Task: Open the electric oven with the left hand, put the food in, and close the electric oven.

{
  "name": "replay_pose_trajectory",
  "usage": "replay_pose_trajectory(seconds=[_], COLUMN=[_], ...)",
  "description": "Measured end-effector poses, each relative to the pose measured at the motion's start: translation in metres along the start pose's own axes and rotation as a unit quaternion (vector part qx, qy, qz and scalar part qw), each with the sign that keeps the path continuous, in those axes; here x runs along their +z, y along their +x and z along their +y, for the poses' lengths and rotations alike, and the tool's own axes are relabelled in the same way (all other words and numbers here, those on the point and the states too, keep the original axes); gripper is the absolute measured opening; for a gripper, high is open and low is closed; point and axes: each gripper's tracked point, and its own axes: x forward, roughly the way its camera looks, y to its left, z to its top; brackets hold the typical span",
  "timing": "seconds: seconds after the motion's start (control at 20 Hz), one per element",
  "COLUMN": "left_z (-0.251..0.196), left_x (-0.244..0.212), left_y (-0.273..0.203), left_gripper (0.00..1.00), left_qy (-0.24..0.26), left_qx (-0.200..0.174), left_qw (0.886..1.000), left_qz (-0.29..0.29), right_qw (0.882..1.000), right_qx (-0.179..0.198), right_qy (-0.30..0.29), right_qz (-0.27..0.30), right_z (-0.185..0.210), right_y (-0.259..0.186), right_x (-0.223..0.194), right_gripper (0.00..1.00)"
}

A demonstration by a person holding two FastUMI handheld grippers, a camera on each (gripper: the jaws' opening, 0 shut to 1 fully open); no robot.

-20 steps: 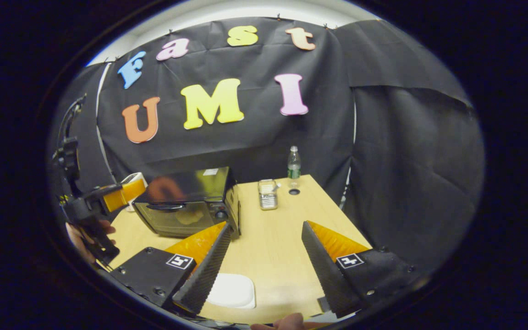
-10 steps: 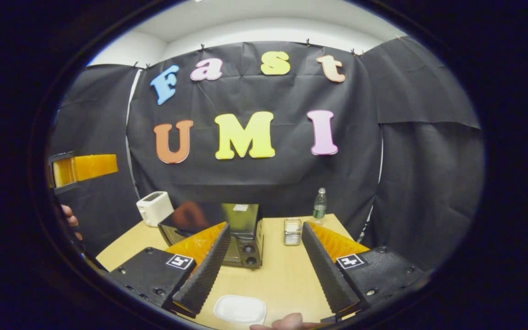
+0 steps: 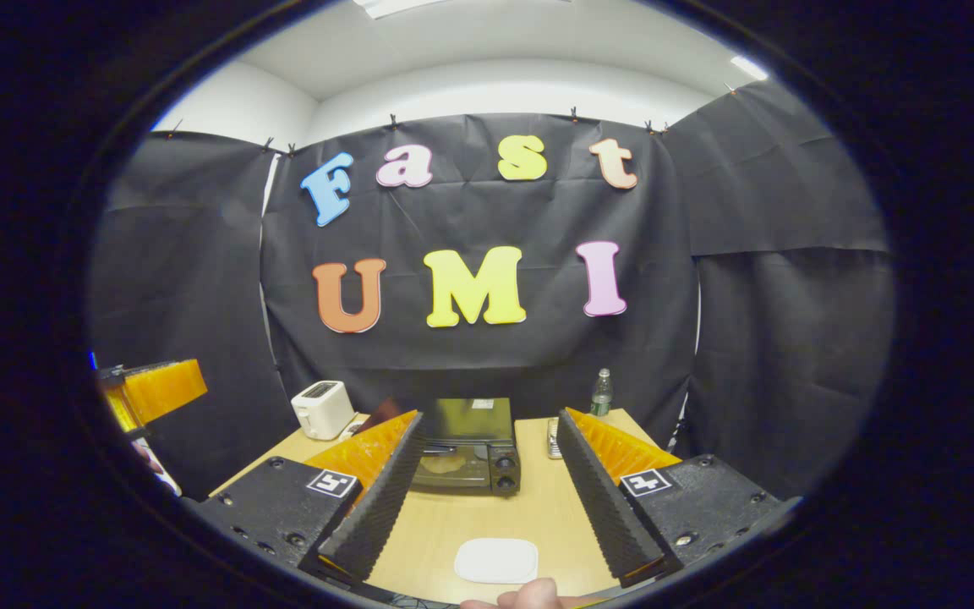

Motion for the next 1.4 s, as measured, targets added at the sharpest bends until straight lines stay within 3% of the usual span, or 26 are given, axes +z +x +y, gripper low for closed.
replay_pose_trajectory(seconds=[0.4,1.4], left_z=[0.013,0.005], left_x=[-0.002,-0.009], left_y=[-0.060,-0.076], left_gripper=[0.94,0.94], left_qy=[-0.005,-0.004], left_qx=[-0.004,0.005], left_qw=[1.000,1.000], left_qz=[0.002,0.014], right_qw=[1.000,1.000], right_qx=[0.004,0.019], right_qy=[-0.007,-0.014], right_qz=[-0.002,0.002], right_z=[0.044,0.056], right_y=[-0.061,-0.074], right_x=[-0.026,-0.026], right_gripper=[0.99,0.98])
